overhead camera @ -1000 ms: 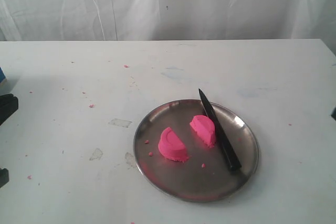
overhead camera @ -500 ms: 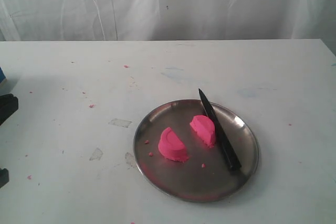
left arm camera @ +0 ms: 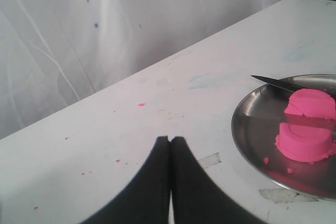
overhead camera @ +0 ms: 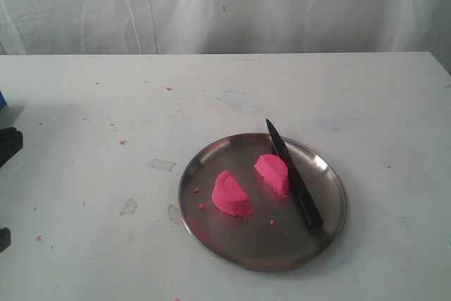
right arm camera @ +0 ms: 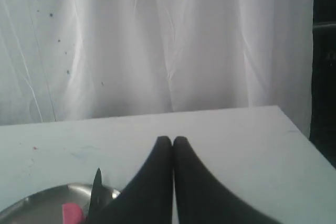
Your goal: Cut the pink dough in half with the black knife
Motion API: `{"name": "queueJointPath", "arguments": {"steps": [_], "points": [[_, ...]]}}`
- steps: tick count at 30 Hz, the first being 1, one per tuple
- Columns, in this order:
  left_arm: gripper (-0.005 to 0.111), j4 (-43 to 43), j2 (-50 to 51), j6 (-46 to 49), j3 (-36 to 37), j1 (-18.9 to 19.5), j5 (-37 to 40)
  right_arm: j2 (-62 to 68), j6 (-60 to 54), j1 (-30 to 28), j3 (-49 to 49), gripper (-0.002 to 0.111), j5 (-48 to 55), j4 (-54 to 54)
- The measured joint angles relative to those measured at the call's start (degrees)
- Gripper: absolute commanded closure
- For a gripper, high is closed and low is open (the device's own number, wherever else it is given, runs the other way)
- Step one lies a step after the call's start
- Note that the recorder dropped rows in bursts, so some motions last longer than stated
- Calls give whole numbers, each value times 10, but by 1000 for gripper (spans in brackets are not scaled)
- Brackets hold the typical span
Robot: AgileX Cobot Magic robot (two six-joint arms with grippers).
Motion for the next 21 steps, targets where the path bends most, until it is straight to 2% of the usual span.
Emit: {"name": "queueJointPath", "arguments": {"steps": [3, 5, 9, 14, 21], "points": [[107, 0, 0, 0, 0, 0, 0, 0, 0, -20, 86, 108, 29, 17], [107, 0, 0, 0, 0, 0, 0, 0, -23, -37, 103, 108, 65, 21], [107, 0, 0, 0, 0, 0, 0, 0, -63, -64, 105, 108, 67, 28], [107, 0, 0, 0, 0, 0, 0, 0, -65, -67, 105, 108, 58, 96], [107, 0, 0, 0, 0, 0, 0, 0, -65, -67, 105, 108, 58, 105]]}}
